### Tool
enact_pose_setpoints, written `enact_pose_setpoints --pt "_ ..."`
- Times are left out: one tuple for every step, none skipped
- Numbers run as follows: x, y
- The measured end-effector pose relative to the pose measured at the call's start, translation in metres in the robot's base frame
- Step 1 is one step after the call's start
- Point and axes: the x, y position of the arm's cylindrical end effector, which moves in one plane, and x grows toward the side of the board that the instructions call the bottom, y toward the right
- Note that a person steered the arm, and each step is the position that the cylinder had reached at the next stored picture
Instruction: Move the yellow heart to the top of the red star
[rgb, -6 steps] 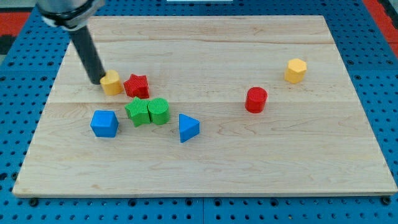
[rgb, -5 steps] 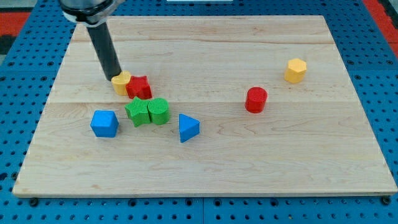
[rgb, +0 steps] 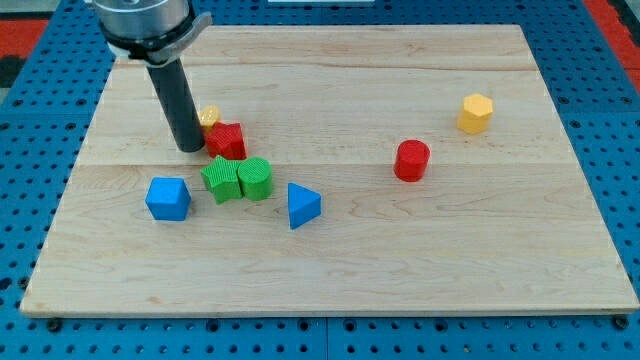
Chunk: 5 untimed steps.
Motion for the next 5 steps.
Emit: enact_pose_setpoints --pt "-0.018 0.000" --pt "-0.040 0.014" --pt "-0.055 0.017" --pt "-0.052 0.015" --pt "-0.044 0.023"
